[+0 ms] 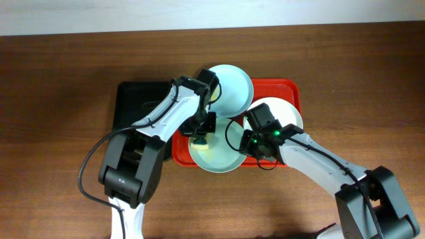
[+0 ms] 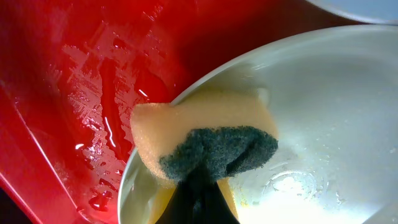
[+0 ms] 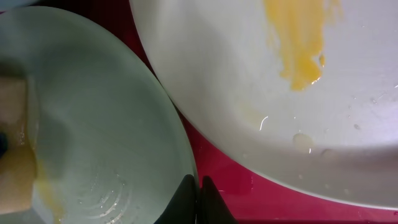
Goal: Clean dirty plates on tray and stack at the side
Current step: 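Carry the sponge with the left gripper over the light-blue plate, then lower the sponge into the plate and wipe the yellow smear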
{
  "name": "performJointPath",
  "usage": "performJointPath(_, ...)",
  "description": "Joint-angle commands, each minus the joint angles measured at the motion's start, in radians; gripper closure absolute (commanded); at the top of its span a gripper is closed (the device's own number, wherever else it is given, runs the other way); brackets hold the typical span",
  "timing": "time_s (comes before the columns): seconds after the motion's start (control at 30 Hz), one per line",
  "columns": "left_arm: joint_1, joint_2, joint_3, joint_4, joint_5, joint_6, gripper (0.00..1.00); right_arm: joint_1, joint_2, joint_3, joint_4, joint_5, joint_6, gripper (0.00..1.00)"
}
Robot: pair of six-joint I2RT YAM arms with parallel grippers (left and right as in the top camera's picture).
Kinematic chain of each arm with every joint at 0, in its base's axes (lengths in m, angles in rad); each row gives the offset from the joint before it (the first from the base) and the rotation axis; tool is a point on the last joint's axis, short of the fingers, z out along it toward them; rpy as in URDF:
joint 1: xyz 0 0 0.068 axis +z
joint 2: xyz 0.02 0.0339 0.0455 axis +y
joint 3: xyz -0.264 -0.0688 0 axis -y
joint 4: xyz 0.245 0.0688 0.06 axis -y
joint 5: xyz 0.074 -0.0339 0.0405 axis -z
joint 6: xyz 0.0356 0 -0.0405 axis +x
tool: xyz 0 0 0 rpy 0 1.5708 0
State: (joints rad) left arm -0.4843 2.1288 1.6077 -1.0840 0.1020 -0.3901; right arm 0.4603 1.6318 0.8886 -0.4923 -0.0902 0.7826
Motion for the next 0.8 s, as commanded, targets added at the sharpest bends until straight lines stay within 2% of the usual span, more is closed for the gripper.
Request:
performJointPath(0.0, -0.004, 0.031, 0.007, 0.013, 0.007, -0.018, 1.0, 0.005, 0.011, -0.009, -0.002, 0.035, 0.011, 0.96)
performJointPath(0.77, -0.012, 0.065, -0.092, 0.081, -0.011, -0.022, 1.0, 0.005, 0.011, -0.009, -0.008, 0.035, 0.011, 0.96)
